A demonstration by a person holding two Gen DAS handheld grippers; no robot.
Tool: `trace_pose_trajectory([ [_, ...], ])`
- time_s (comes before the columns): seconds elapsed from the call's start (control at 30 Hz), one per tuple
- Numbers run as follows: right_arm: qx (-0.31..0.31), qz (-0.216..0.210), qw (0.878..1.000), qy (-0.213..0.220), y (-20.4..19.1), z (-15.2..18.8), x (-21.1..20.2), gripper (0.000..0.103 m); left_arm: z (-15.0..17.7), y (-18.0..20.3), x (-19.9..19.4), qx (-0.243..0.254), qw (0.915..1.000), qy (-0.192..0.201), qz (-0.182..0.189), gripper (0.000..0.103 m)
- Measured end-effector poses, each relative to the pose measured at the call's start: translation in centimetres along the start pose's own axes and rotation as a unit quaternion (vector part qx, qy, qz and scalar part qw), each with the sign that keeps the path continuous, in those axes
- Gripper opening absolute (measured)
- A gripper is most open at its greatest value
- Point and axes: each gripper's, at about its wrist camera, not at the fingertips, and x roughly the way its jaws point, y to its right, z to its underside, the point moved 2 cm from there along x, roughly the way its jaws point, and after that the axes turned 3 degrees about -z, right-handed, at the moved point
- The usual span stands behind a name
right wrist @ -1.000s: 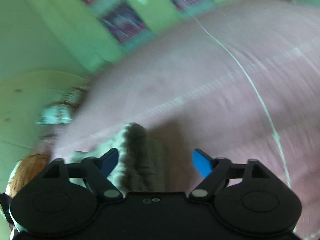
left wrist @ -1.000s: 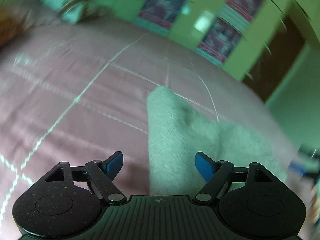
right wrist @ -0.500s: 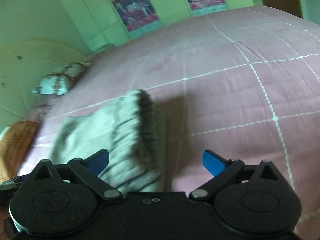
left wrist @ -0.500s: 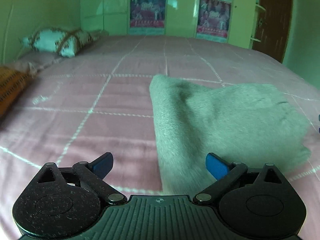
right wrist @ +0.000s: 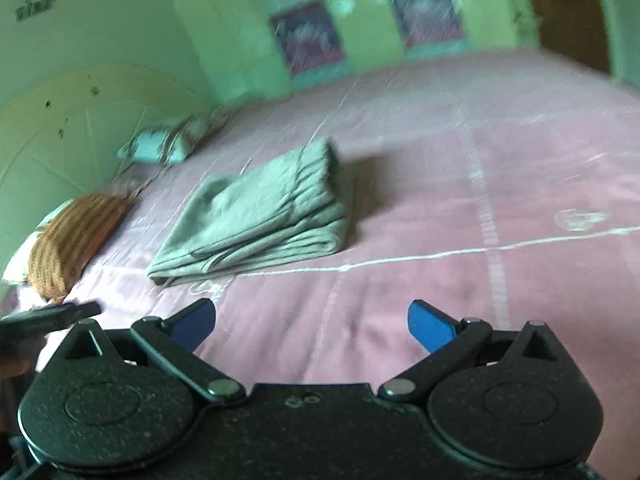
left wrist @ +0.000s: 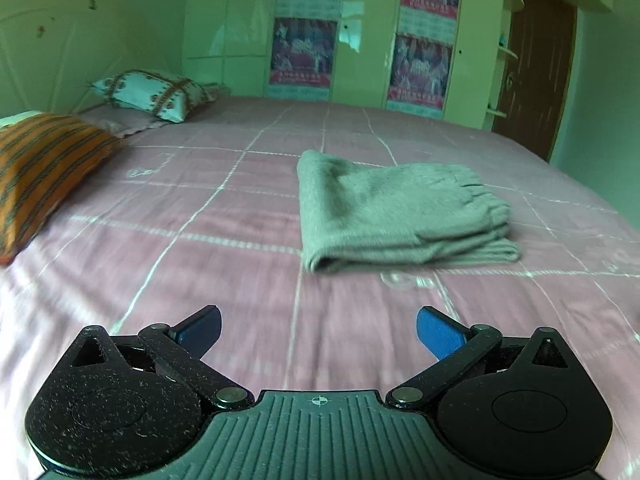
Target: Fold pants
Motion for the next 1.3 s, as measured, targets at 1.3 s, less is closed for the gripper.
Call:
trace_pose_trajectory([
  [1.3, -0.131, 0.032, 0.983, 0.123, -11.6, 9.5, -15.8, 0.097, 9.0, 5.6, -20.7, -0.017, 0.9932, 0.110, 0.034, 0.103],
])
